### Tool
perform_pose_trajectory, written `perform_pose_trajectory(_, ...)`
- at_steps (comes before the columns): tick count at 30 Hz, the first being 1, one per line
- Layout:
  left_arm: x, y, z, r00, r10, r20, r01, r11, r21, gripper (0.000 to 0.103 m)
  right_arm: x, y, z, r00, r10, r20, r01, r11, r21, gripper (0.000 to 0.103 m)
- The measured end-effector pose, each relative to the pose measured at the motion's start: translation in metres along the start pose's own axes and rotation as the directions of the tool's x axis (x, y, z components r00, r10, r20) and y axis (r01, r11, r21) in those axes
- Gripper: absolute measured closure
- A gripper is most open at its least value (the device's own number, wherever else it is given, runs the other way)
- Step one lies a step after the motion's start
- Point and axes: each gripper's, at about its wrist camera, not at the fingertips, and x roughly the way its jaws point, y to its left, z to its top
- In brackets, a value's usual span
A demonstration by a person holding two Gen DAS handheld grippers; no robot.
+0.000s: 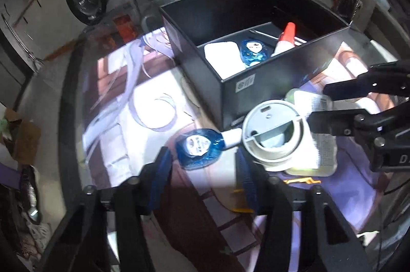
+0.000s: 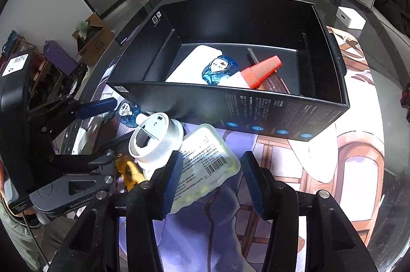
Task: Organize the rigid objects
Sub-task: 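Move the right tool to the translucent soap box while the left tool approaches the yellow clip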
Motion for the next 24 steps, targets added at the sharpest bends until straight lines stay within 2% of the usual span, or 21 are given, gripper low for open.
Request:
perform_pose_trajectory(3, -0.003, 0.001, -0.001, 1.000, 0.000, -0.021, 0.000, 1.000, 0.001, 0.071, 0.000, -0.001, 0.002, 1.000, -0.002, 0.000, 0.002, 1.000, -0.004, 0.053)
perform_pose_trajectory(5, -0.006, 0.000, -0.006, 0.999, -0.024, -0.042, 0.025, 1.000, 0.011, 0.075, -0.001, -0.002, 0.001, 1.000, -0.001, 0.000, 0.001, 1.000, -0.005, 0.053)
perform_pose_trajectory(10, -0.015, -0.023, -0.021, 0.989, -0.116, -0.092, 0.125, 0.988, 0.095, 0.075, -0.004, -0.009, -0.003, 1.000, 0.002, 0.000, -0.002, 1.000, -0.004, 0.053)
perform_pose_trajectory(14, -0.026, -0.034, -0.026, 0.992, -0.101, -0.077, 0.110, 0.986, 0.127, 0.071, -0.007, -0.011, -0.003, 1.000, -0.007, 0.002, 0.007, 1.000, -0.011, 0.053)
perform_pose_trajectory(16, -0.034, -0.036, -0.028, 0.990, -0.125, -0.066, 0.133, 0.981, 0.140, 0.056, -0.007, -0.012, -0.003, 1.000, -0.001, 0.000, 0.001, 1.000, -0.004, 0.053)
perform_pose_trajectory(17, -0.037, -0.039, -0.029, 0.989, -0.137, -0.062, 0.145, 0.978, 0.153, 0.044, -0.007, -0.013, -0.003, 1.000, -0.002, 0.000, 0.002, 1.000, -0.006, 0.053)
perform_pose_trajectory(20, -0.046, -0.053, -0.037, 0.982, -0.177, -0.066, 0.187, 0.960, 0.208, 0.045, -0.006, -0.015, -0.004, 1.000, 0.001, -0.001, -0.001, 1.000, 0.002, 0.053)
perform_pose_trajectory(22, -0.048, -0.064, -0.041, 0.981, -0.180, -0.072, 0.192, 0.950, 0.247, 0.045, -0.006, -0.015, -0.003, 1.000, 0.006, -0.004, -0.006, 1.000, 0.014, 0.051)
perform_pose_trajectory(24, -0.047, -0.075, -0.044, 0.983, -0.164, -0.080, 0.180, 0.942, 0.284, 0.045, -0.006, -0.018, -0.004, 1.000, 0.009, -0.007, -0.009, 1.000, 0.025, 0.044)
